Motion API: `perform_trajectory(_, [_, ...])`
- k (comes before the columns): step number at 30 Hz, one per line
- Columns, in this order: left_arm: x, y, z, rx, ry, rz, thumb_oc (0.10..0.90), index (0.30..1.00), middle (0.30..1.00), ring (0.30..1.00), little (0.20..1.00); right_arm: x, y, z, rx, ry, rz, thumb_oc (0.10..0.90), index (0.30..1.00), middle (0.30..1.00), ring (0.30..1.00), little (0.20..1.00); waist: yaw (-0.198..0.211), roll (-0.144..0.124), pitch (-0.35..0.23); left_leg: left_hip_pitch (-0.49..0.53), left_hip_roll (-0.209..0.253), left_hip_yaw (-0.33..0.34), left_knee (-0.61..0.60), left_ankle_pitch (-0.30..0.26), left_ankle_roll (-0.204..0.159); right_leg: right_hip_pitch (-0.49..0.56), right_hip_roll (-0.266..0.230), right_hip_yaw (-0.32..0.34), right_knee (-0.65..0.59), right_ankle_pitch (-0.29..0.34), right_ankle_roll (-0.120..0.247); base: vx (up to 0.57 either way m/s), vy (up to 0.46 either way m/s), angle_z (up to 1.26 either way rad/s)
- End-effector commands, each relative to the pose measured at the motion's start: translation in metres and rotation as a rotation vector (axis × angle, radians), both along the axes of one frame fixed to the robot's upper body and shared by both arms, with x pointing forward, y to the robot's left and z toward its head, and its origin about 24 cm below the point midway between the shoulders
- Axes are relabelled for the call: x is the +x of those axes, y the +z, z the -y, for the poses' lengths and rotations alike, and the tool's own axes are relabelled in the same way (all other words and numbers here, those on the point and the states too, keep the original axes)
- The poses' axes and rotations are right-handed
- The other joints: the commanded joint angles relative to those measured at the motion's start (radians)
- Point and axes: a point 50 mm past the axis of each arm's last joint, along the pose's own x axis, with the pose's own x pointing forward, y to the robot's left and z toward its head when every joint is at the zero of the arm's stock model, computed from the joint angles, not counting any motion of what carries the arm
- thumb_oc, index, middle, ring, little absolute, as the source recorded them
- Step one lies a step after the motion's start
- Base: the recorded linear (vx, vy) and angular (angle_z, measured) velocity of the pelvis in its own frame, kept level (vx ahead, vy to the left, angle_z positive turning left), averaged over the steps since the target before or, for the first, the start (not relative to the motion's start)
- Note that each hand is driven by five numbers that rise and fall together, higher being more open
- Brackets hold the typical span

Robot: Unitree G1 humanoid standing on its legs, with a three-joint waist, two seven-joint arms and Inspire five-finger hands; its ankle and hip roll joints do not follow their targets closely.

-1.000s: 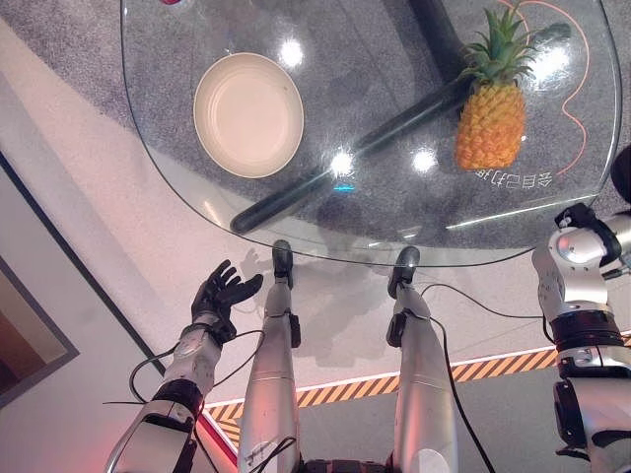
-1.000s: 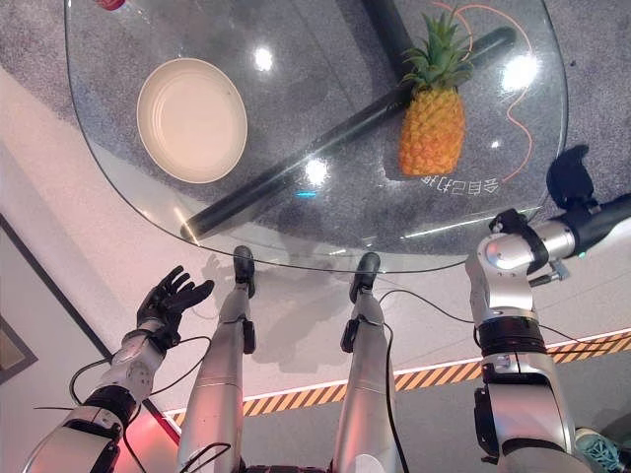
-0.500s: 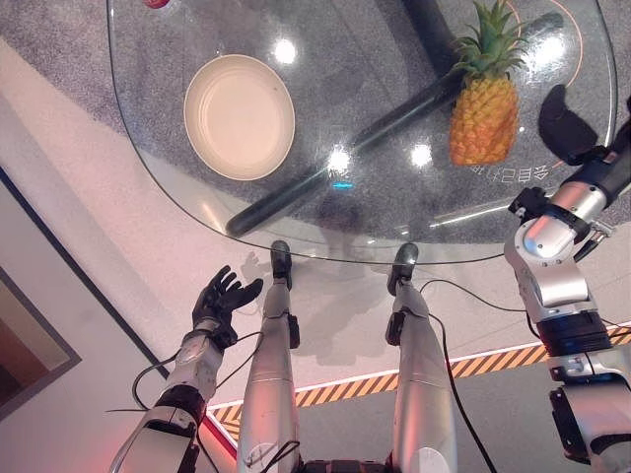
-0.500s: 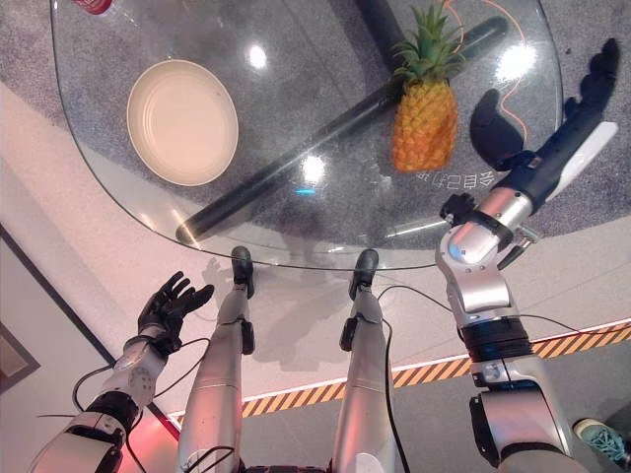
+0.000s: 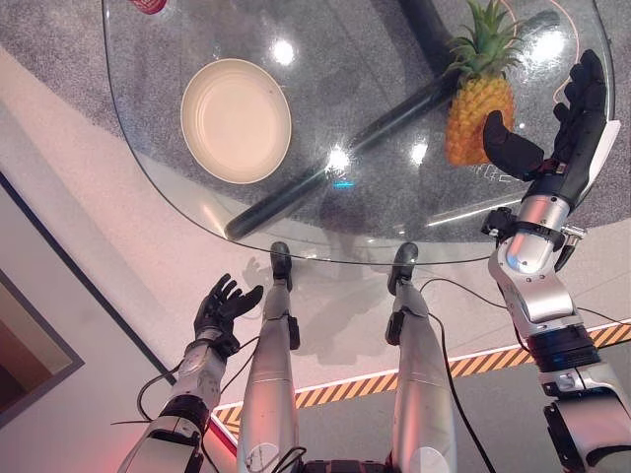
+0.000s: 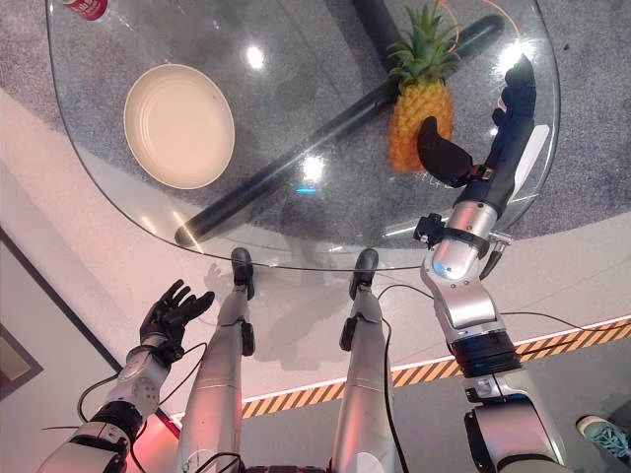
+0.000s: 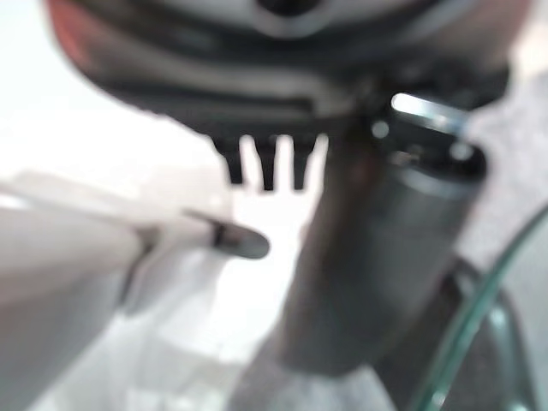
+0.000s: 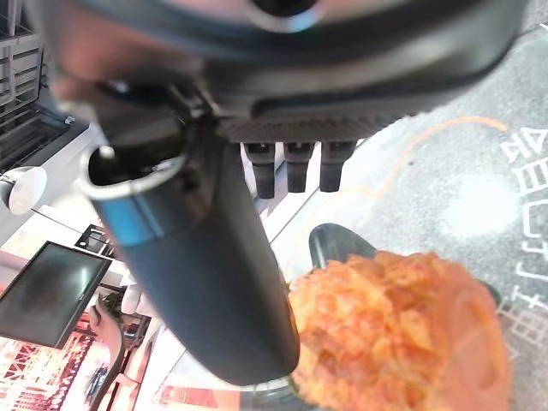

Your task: Pick up the fruit to the plate

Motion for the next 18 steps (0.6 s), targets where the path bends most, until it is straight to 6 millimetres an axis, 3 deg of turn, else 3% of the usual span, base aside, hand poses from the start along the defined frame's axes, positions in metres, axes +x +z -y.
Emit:
perform_trajectory(1, [-0.026, -0.018, -0.016, 0.03, 0.054, -0.067, 0.8, 0.9, 0.9, 0.9, 0.9, -0.02, 0.033, -0.008, -0.09, 0.057, 0.177, 0.8, 0.9, 0.9, 0.9, 0.9, -0.006, -0.014, -0.025, -0.016, -0.049, -0.004, 0.064, -0.063, 0.026, 0.023, 0.028, -0.048, -0.022, -0.013, -0.004, 0.0, 0.0, 0.0])
perform_trajectory(18, [-0.026, -0.019, -0.015, 0.034, 0.044, -0.07, 0.8, 0.9, 0.9, 0.9, 0.9, -0.008, 0.007, -0.019, -0.058, 0.175, 0.01, 0.8, 0.9, 0.9, 0.9, 0.9, -0.004, -0.014, -0.025, -0.008, -0.05, 0.002, 0.049, -0.05, 0.023, 0.031, 0.027, -0.058, -0.028, -0.01, -0.005, 0.0, 0.0, 0.0])
